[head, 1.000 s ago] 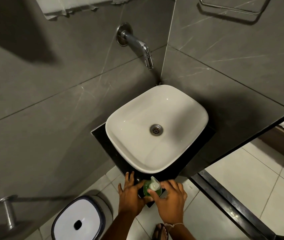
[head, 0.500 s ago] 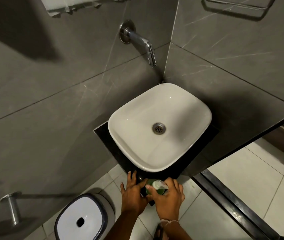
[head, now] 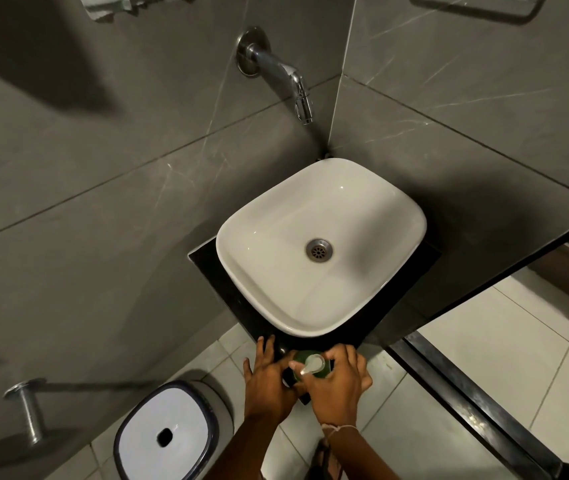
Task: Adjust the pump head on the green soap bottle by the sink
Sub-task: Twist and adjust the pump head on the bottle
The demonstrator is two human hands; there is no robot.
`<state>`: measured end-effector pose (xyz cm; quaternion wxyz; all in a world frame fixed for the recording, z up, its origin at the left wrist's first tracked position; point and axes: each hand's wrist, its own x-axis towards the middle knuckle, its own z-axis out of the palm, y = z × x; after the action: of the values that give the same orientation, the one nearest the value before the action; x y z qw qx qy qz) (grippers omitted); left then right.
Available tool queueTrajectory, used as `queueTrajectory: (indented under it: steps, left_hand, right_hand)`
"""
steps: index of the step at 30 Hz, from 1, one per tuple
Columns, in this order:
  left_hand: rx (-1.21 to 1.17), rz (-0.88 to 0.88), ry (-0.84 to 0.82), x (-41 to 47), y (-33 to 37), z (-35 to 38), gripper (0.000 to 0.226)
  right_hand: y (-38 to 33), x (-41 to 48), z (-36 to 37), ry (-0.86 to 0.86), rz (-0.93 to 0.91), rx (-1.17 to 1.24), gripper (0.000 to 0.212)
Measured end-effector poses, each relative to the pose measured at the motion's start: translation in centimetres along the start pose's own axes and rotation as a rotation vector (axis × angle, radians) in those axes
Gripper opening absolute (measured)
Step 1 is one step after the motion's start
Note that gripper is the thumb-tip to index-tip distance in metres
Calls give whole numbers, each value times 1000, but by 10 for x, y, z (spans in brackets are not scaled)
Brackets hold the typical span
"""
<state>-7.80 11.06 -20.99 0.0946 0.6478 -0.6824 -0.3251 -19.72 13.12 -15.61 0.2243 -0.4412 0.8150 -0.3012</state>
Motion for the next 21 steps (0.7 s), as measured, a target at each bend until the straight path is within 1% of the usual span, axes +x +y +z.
queueTrajectory:
  steps: [2, 4, 6, 7, 8, 12, 15, 16, 17, 18, 19, 21]
  left_hand:
    - [13, 3, -1, 0, -1, 1, 59]
    - [14, 7, 2, 0, -2, 2, 60]
    - [4, 5, 2, 0, -2, 2, 62]
    - [1, 3, 2, 0, -1, 3, 63]
    - [1, 2, 4, 0, -1, 3, 62]
    - [-3, -11, 12, -1, -1, 3, 62]
    - [-26, -10, 27, -2, -1, 4, 60]
    - [-25, -7, 30, -2, -1, 4, 59]
    - [-19, -2, 28, -2, -1, 4, 60]
    - [-13, 3, 27, -2, -1, 5, 60]
    - [-11, 5, 27, -2, -1, 5, 60]
    - [-5, 3, 30, -2, -1, 4, 57]
  right_hand:
    - [3, -4, 0, -22, -12, 8, 54]
    - [11, -8, -3, -53, -87, 34, 56]
    - [18, -9, -7, -50, -131, 63, 41]
    - [17, -8, -8, -39, -119, 76, 35]
    - [14, -7, -8, -24, -94, 83, 33]
    - [1, -4, -2, 5, -6, 26, 47]
    - [9, -9, -3, -23, -92, 49, 53]
    - [12, -10, -4, -34, -130, 64, 50]
    - [13, -9, -5, -29, -148, 83, 42]
    - [13, -8, -6, -13, -135, 101, 34]
    - [11, -7, -6, 4, -104, 119, 31]
    - [3, -5, -3, 30, -45, 114, 43]
